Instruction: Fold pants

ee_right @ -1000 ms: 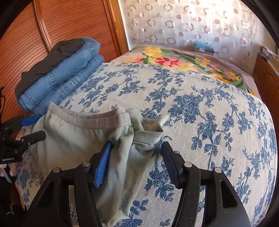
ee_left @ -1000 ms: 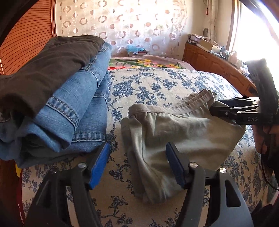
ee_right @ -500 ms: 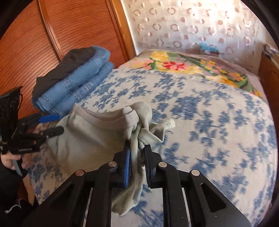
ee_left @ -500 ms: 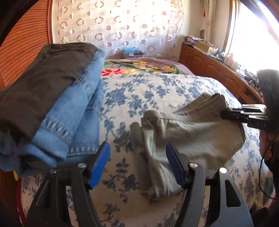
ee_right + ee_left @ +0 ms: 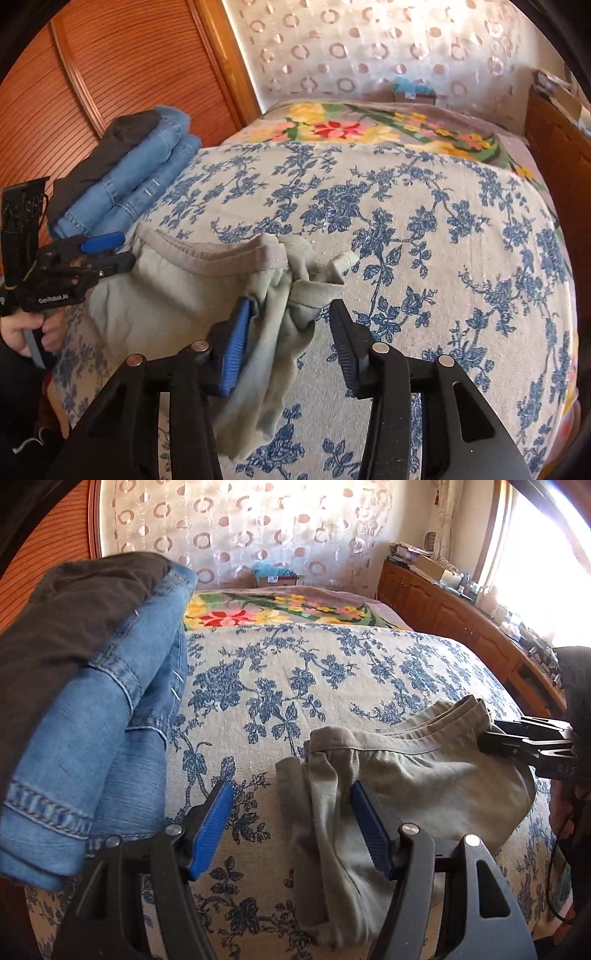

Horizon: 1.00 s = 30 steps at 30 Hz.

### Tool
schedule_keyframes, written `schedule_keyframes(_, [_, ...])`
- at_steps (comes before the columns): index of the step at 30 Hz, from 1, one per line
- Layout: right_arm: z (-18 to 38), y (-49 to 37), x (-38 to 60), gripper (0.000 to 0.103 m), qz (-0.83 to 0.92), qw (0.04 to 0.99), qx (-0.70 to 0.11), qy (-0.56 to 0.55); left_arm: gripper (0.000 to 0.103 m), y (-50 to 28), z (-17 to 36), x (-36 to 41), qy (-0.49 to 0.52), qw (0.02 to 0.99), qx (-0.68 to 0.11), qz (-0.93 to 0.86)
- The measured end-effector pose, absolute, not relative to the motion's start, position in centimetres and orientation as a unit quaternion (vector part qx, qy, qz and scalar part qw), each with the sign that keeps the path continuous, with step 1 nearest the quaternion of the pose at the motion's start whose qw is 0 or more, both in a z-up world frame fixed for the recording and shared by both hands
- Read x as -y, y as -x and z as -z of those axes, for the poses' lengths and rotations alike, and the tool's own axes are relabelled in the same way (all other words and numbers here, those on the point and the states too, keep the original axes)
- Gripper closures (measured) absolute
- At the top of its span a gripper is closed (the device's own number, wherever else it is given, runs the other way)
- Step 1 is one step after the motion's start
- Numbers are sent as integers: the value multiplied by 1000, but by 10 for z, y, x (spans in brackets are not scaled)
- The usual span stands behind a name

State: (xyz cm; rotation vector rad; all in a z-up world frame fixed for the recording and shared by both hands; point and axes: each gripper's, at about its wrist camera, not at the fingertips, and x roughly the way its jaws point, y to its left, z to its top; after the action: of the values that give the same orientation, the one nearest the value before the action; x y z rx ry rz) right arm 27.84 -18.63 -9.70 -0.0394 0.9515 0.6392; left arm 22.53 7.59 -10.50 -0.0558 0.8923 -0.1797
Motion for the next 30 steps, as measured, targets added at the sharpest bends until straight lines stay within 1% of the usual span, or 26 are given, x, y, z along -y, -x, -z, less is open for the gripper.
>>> schedule_keyframes(7, [104,-282,183,47,-305,840,-447,22,37,-228,112,-75,26,895,-438,82])
schedule_keyframes(12, [105,-281,180,45,-305,843,-442,30,38,-229,114,-72,20,896,-435,82])
schedule_keyframes(14, [105,-280,179,43,-306,844,-439,32,42,-229,113,-72,23,897,-434,85])
schedule_keyframes(16, [106,-277,178,41,-305,847,-433,38,51,-230,112,-70,26,896,-433,93])
schedule_keyframes(17, [107,-276,177,40,-305,850,-428,42,53,-230,112,-69,26,896,-432,97])
schedule_keyframes(19, [108,-274,173,38,-302,852,-425,53,63,-229,112,-66,25,896,-431,105])
schedule_keyframes(22, [108,-274,172,36,-302,852,-424,57,68,-229,111,-63,24,895,-431,109])
schedule_keyframes(29, [108,-276,173,36,-304,851,-425,52,73,-228,111,-65,32,896,-429,113])
schedule_keyframes(30, [108,-275,173,36,-304,851,-425,51,76,-227,111,-65,33,896,-427,115])
